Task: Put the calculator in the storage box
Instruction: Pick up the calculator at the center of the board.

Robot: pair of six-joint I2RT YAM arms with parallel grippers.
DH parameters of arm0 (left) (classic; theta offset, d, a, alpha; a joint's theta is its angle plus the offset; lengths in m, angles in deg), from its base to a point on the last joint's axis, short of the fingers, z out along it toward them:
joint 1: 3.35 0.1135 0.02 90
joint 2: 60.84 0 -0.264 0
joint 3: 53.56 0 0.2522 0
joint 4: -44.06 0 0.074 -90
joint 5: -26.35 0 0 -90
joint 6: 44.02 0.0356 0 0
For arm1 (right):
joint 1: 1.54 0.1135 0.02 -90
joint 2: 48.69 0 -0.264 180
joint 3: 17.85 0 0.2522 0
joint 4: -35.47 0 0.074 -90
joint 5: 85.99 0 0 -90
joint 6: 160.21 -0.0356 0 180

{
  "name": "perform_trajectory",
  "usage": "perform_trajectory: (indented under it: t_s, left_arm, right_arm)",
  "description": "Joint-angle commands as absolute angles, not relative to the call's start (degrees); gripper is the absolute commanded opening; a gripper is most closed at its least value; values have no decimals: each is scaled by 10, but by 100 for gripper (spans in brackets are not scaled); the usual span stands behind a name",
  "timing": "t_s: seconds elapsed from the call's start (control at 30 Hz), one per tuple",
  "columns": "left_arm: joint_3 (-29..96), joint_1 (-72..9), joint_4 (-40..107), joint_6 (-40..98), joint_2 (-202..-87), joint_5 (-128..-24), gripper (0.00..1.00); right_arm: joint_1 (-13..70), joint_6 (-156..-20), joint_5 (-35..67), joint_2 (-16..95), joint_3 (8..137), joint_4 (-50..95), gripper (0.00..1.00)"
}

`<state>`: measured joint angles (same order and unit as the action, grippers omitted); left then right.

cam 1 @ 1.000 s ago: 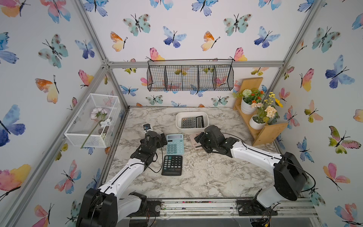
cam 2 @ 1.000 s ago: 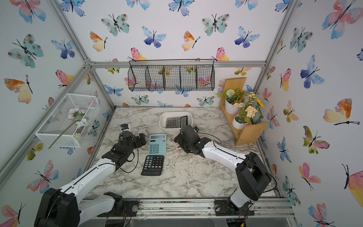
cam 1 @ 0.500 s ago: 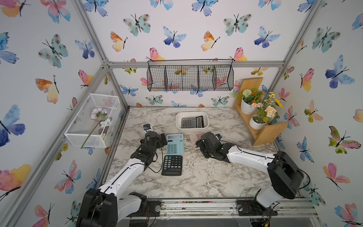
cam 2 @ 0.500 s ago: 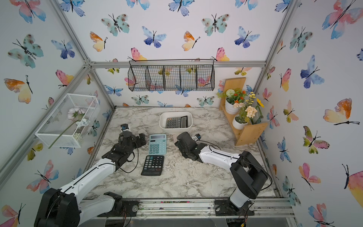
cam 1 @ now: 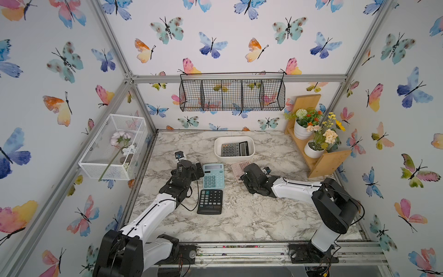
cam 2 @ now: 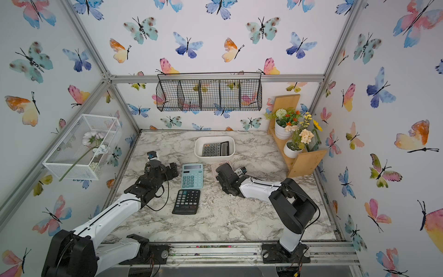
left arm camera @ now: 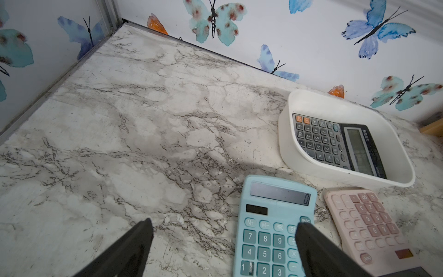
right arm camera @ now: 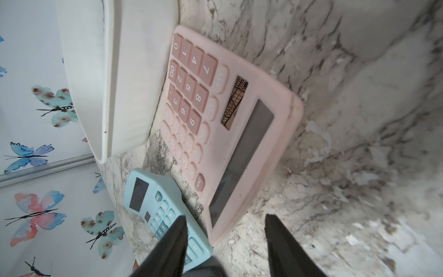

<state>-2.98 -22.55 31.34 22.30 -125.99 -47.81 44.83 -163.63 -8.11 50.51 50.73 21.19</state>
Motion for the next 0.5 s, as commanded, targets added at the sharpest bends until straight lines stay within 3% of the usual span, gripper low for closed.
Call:
perform_trajectory:
  t_s: [0.0,0.23,0.47]
  left_arm:
    - [-38,-223,319,220,-1251,-464,99]
    - [-38,-223,319,220,-1251,-463,99]
    - [-37,-223,319,221,-1250,-464,99]
  right_arm:
    - [437,-1634,-103,524,521,214,53]
    - [425,-1629,-92,555,533,214,51]
    - [417,-1621,-100,565,535,214,34]
